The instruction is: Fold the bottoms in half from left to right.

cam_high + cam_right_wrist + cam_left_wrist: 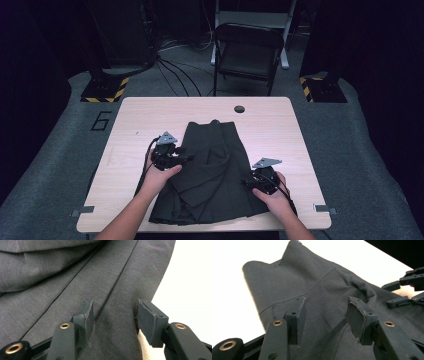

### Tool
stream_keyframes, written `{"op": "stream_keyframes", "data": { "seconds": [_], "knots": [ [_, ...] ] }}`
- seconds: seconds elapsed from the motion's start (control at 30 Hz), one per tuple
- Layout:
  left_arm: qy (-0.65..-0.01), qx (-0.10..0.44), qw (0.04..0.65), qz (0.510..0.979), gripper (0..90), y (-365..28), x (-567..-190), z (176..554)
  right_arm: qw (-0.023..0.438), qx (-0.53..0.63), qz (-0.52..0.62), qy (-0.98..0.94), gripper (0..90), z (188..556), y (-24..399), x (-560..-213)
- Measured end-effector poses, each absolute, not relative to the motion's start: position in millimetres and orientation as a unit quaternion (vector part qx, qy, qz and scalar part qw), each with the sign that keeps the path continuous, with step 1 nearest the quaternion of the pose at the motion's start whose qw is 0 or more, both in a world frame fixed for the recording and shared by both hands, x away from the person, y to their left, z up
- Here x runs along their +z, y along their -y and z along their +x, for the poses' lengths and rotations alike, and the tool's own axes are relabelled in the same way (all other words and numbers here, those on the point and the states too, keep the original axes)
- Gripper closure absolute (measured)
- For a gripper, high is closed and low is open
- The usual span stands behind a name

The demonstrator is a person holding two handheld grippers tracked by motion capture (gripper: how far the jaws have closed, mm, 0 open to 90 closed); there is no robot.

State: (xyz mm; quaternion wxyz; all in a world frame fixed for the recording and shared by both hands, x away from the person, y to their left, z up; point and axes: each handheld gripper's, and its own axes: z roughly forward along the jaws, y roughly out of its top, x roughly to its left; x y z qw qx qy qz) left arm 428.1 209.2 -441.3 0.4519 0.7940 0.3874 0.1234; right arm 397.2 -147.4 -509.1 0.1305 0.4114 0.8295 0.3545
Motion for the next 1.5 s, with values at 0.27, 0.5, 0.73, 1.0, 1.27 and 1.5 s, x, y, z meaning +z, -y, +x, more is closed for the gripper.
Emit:
{"op": "stream_keyframes", "data": {
  "seconds": [0.27,0.5,0.73,1.0,1.27,1.5],
  "knots": [
    [-0.403,0.129,0.45,0.786,51.1,-232.4,-446.3,420.2,0.133,0.356,0.41,-0.829,47.2,397.1,147.2,-508.4],
    [-0.421,0.131,0.452,0.775,51.0,-251.1,-450.1,415.6,0.129,0.357,0.41,-0.829,46.7,397.1,147.1,-507.1],
    [-0.443,0.133,0.463,0.756,50.7,-265.5,-461.2,411.1,0.131,0.362,0.415,-0.824,44.7,395.6,146.2,-503.6],
    [-0.441,0.139,0.457,0.76,50.2,-267.8,-465.7,411.2,0.128,0.366,0.411,-0.825,44.2,395.8,140.9,-493.5],
    [-0.444,0.137,0.452,0.761,49.7,-267.5,-470.6,409.7,0.12,0.368,0.393,-0.834,45.2,397.2,129.8,-478.1],
    [-0.443,0.14,0.446,0.765,49.3,-268.8,-472.7,409.9,0.117,0.384,0.373,-0.837,45.5,400.0,113.6,-462.9]
  ]
}}
